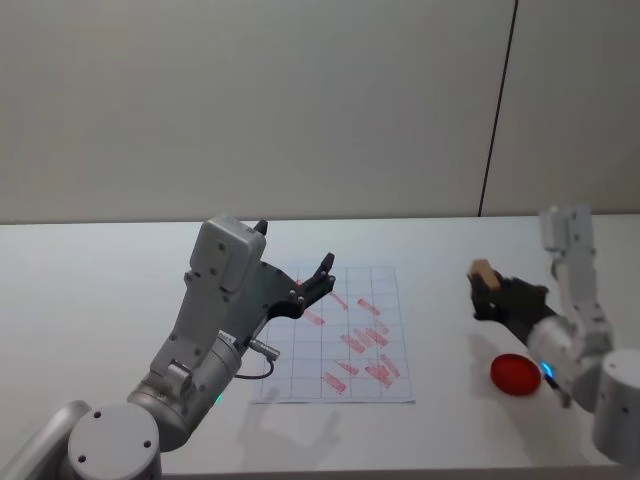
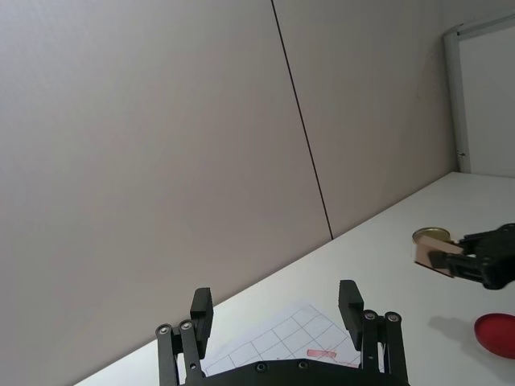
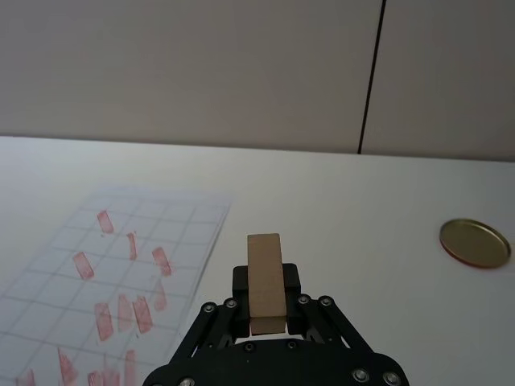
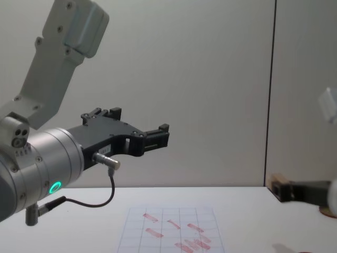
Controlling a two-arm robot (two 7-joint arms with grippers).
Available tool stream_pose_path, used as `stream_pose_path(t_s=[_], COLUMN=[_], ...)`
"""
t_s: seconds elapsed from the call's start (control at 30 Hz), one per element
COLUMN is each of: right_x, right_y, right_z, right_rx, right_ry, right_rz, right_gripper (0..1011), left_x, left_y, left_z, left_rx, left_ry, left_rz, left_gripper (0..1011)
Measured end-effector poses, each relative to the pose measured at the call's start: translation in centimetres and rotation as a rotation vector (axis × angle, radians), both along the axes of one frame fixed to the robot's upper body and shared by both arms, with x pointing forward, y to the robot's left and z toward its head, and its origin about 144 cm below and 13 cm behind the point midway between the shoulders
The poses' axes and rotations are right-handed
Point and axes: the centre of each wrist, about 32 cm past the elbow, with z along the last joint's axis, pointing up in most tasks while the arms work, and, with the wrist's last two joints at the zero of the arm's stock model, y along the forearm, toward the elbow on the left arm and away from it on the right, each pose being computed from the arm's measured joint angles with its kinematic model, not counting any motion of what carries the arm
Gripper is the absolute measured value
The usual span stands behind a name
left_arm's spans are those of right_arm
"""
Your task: Use the one hand to pick up the stamp and affix it onto the A4 paper.
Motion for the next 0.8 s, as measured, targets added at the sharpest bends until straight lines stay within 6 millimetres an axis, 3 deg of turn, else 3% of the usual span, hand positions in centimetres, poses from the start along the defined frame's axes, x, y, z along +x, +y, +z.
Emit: stream_pose_path(t_s=[0.33,0.8], right_x=[-2.6,-3.8], right_y=[-2.8,-4.2], right_z=[-1.5,-3.4], right_rx=[-0.039,-0.060], right_ry=[0.079,0.153], right_rz=[-0.017,-0.025], right_gripper=[220,221], left_x=[0.0,0.0], left_y=[0.0,0.0], left_z=[0.0,0.0], left_rx=[0.000,0.000], left_ry=[0.000,0.000], left_rz=[0.000,0.000], left_gripper=[993,993])
